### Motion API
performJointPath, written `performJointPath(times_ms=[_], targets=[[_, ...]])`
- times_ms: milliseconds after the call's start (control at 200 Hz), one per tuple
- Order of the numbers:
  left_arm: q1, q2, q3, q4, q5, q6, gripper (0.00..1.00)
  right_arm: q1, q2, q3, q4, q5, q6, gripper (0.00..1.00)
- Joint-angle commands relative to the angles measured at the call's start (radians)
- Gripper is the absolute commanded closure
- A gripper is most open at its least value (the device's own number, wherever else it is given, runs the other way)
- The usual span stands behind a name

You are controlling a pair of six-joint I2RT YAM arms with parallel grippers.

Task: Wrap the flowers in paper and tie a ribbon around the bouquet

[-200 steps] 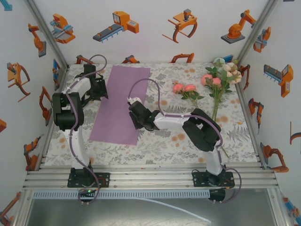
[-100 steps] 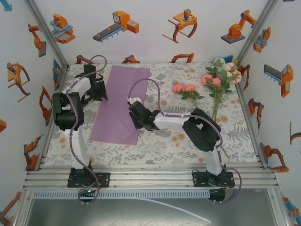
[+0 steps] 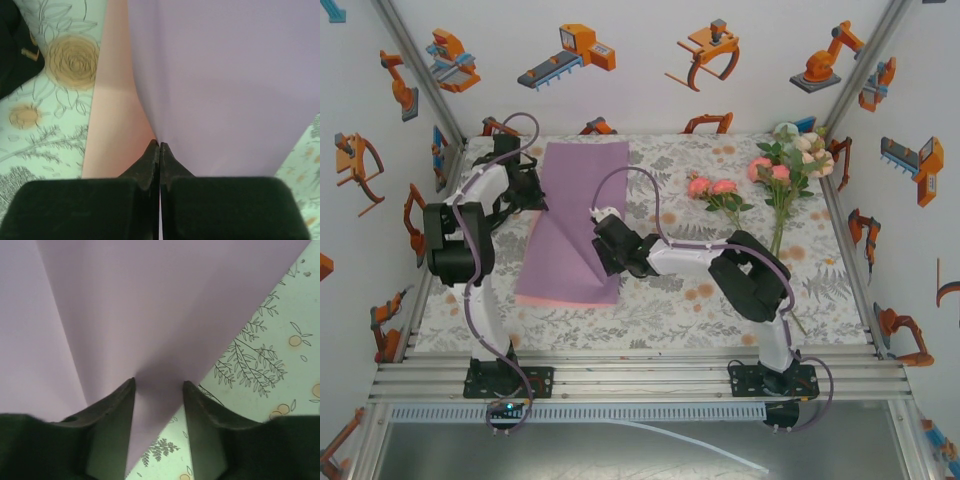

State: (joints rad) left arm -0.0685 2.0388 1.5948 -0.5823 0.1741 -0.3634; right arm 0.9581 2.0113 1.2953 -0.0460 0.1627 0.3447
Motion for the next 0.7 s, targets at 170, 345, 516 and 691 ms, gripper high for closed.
performJointPath(times_ms=[170, 345, 516, 691], targets=[[-0.084, -0.097, 0.039, -0.21, -0.041, -0.297, 1.0, 0.005, -0.327, -0.177, 0.071, -0.064, -0.201, 0.23], [-0.122, -0.089, 0.069, -0.256, -0.086, -0.366, 1.0, 0.138, -0.528, -0.359, 0.179, -0.079, -0.46, 0.16], [-0.123, -0.084, 0.087, -0.285, -0.125, -0.431, 1.0, 0.298, -0.447, -0.315, 0.24, -0.054, -0.466, 0.15], [-0.122, -0.076, 0.09, -0.287, -0.144, -0.467, 1.0, 0.384, -0.275, -0.206, 0.319, 0.011, -0.471, 0.12]])
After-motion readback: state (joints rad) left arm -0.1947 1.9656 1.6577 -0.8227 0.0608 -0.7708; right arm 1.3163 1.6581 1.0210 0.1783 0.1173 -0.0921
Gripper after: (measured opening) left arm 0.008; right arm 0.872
